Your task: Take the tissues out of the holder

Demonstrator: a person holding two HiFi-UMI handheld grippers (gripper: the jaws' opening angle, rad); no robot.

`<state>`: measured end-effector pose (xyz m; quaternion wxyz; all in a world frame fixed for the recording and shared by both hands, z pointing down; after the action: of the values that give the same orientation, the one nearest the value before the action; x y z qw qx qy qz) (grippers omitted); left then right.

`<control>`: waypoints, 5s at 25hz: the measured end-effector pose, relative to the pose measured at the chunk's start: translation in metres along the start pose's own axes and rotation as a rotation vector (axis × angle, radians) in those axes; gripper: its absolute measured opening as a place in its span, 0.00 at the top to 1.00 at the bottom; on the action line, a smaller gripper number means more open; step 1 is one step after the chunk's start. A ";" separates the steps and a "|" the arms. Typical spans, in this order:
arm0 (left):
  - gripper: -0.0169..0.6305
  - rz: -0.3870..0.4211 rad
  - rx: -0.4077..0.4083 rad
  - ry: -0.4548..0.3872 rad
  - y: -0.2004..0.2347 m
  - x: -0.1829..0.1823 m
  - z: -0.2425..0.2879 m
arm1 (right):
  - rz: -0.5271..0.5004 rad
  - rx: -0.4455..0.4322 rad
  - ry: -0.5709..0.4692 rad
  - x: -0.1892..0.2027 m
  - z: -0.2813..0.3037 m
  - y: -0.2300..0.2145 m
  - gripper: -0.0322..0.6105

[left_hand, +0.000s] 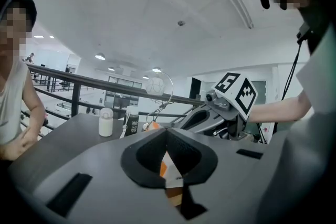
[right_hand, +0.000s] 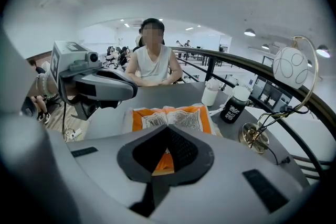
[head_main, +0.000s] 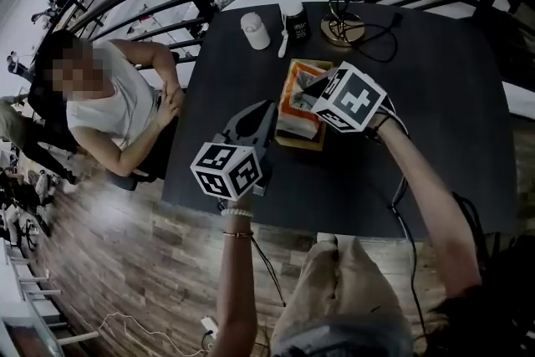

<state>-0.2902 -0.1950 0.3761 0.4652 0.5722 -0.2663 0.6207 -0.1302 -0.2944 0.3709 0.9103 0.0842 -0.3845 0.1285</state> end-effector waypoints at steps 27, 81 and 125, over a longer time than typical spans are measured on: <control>0.96 0.069 0.095 -0.031 -0.067 -0.014 -0.050 | -0.004 0.040 -0.107 0.023 -0.097 0.068 0.93; 0.96 -0.113 0.056 0.179 -0.101 0.111 -0.062 | 0.088 -0.073 0.160 0.129 -0.024 0.124 0.92; 0.96 0.070 0.137 -0.041 -0.172 0.038 -0.112 | 0.315 0.112 -0.586 0.105 -0.140 0.176 0.90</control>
<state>-0.1866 -0.0142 0.3550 0.3975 0.6056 -0.2522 0.6416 -0.0168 -0.0739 0.3595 0.7241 0.1070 -0.6304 0.2587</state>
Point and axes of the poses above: the fingertips, and each gripper's own axes: z forward along the fingers, y to its left, x out of its underside, the point moved 10 cm from there along -z, backward along the fingers
